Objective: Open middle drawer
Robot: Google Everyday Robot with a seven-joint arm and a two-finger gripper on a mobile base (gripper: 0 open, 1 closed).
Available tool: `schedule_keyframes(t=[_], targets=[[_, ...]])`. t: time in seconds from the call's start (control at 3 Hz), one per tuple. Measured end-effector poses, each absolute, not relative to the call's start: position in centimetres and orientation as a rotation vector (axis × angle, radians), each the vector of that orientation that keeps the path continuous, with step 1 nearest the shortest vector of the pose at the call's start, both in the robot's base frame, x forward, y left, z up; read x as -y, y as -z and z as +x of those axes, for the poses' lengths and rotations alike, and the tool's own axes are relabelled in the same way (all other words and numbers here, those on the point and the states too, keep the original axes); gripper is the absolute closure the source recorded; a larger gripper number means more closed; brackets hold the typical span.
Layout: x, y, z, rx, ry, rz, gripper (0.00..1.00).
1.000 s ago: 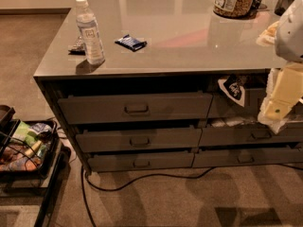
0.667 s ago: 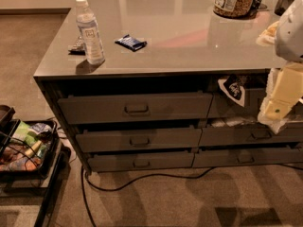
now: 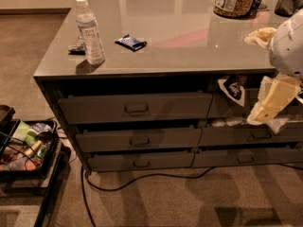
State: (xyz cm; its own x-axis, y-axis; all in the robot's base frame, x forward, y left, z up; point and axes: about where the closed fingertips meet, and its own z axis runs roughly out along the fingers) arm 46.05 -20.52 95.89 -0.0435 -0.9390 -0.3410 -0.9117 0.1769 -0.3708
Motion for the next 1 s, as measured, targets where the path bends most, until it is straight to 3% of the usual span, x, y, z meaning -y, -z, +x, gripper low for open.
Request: schedule_keyframes(t=[1.0], targets=[[19.1,-90.5,48.9,-1.754,-0.022,-1.849,0.00]])
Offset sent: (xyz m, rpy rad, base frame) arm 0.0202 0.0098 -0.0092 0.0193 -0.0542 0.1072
